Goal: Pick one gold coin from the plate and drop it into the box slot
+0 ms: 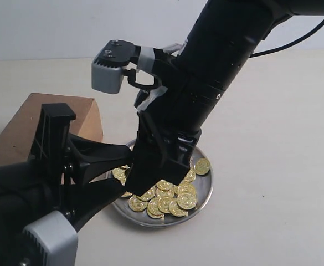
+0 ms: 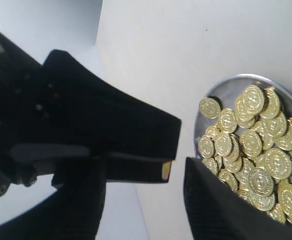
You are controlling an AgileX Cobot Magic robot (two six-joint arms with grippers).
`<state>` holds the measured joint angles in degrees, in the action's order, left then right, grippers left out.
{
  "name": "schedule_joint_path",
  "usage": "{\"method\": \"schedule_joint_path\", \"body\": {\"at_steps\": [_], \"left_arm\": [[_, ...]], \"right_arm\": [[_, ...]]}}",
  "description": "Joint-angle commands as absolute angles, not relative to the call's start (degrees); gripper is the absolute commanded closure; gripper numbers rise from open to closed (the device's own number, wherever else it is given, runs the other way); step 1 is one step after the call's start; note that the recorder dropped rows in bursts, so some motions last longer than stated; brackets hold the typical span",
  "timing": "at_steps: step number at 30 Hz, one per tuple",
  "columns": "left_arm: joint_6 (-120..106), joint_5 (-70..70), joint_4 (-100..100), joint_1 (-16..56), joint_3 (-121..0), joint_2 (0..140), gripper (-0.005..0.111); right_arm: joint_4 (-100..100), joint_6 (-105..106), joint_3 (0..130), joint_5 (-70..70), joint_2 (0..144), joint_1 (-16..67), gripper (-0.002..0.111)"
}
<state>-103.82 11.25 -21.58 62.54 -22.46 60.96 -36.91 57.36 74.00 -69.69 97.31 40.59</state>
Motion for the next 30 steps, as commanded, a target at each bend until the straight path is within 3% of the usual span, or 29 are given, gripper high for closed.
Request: {"method": "schedule_joint_path", "body": {"at_steps": [1,4,7,12,23,25,27,30], "left_arm": [[-102.77,11.91,-21.35,62.83,-24.02,62.67,0.059],[-102.77,11.91,-21.35,62.83,-24.31,63.88,0.063],[-102.77,11.91,-21.35,62.83,-24.31,64.37,0.073],[-102.77,11.91,-21.35,62.83,-24.31,64.42,0.106],[-102.91,9.17,-21.22,62.83,-24.31,64.42,0.107],[-102.71,9.17,-21.59,62.83,-24.31,64.42,0.107],[-102.58,8.65,-21.83,62.83,-24.31,64.42,0.107],[-101.11,8.32,-21.83,62.83,-24.31,64.42,0.107]], "right_arm": [[-37.45,58.37,74.10,-69.96,96.86,40.67,0.076],[-37.45,58.37,74.10,-69.96,96.86,40.67,0.076],[-37.45,58.59,74.10,-69.96,96.86,40.67,0.076],[-37.45,58.72,74.10,-69.96,96.86,40.67,0.076],[-37.45,58.86,74.10,-69.96,96.86,40.67,0.075],[-37.45,58.74,74.10,-69.96,96.73,40.67,0.068],[-37.45,58.61,74.19,-69.96,95.47,40.67,0.050],[-35.37,58.42,74.19,-69.96,92.43,40.67,0.047]]}}
